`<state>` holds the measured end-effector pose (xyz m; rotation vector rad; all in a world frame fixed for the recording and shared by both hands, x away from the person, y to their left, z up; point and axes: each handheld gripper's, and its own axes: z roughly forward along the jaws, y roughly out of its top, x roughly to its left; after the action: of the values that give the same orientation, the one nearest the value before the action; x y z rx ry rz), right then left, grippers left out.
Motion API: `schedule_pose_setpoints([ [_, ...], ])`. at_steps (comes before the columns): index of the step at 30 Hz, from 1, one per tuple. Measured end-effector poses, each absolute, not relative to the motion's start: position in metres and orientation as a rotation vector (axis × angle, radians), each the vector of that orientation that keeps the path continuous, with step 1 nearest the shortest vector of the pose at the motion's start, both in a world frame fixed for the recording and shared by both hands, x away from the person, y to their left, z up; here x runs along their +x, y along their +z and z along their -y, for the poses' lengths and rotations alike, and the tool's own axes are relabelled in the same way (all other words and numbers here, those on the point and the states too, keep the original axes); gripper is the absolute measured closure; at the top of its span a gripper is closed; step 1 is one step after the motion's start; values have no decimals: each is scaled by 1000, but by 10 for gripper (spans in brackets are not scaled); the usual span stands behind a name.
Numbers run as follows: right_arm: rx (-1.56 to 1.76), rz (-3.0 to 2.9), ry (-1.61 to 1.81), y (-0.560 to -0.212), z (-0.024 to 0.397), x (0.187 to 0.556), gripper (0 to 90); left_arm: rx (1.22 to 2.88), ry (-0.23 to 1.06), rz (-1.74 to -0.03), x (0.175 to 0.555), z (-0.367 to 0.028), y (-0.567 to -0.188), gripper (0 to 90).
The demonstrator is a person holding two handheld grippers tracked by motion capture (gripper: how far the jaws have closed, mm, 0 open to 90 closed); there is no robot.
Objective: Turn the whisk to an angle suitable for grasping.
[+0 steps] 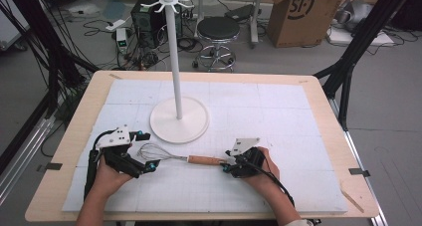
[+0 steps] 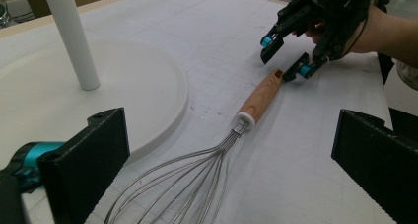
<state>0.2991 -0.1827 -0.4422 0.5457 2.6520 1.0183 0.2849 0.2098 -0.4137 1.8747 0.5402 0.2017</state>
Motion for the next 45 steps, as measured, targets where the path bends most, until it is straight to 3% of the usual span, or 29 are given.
schedule_pose_setpoints([
  [12,696,-2601,1051,-446,191,313,502,1870,206,-557,277,-217,-415,17],
  [30,860,-2477,1326,-423,229,306,217,1845,205,-538,289,-212,-411,17],
  [45,887,-2413,1351,-419,240,306,169,1832,205,-528,289,-213,-409,17],
])
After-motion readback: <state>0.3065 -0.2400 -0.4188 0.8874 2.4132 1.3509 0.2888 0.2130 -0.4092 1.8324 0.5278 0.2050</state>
